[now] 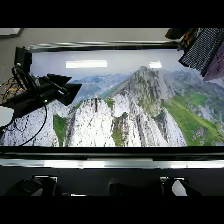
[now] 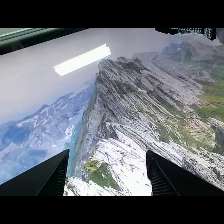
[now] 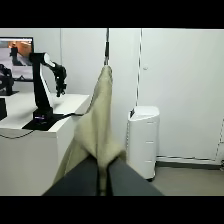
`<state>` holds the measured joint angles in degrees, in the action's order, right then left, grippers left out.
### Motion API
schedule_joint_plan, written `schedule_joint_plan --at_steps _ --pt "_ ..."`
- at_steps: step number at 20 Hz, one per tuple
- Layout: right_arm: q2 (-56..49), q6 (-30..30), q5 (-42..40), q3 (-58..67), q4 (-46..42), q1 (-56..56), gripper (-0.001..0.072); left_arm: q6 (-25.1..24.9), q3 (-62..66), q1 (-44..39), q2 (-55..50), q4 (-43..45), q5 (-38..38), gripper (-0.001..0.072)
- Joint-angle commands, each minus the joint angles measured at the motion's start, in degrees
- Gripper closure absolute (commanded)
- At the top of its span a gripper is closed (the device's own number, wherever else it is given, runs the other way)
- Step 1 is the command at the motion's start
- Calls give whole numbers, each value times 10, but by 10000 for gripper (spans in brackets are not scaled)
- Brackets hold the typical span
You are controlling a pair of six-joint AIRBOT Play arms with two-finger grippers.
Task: Fold the clothes and pants, and hang the long-sleeved shirts on hangers.
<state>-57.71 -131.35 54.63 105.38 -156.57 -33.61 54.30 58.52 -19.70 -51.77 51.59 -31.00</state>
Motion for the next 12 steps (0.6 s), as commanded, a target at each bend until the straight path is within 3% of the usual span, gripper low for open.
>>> schedule_joint_plan --at_steps 1,9,10,12 --pt "-5 -20 -7 1 19 -46 692 0 0 0 0 0 0 153" --pt "-14 -15 1 1 78 -73 688 15 0 0 0 0 0 153" --pt "-12 -14 5 1 85 -73 664 16 0 0 0 0 0 153" --pt "-1 -13 18 1 108 -73 444 33 0 0 0 0 0 153"
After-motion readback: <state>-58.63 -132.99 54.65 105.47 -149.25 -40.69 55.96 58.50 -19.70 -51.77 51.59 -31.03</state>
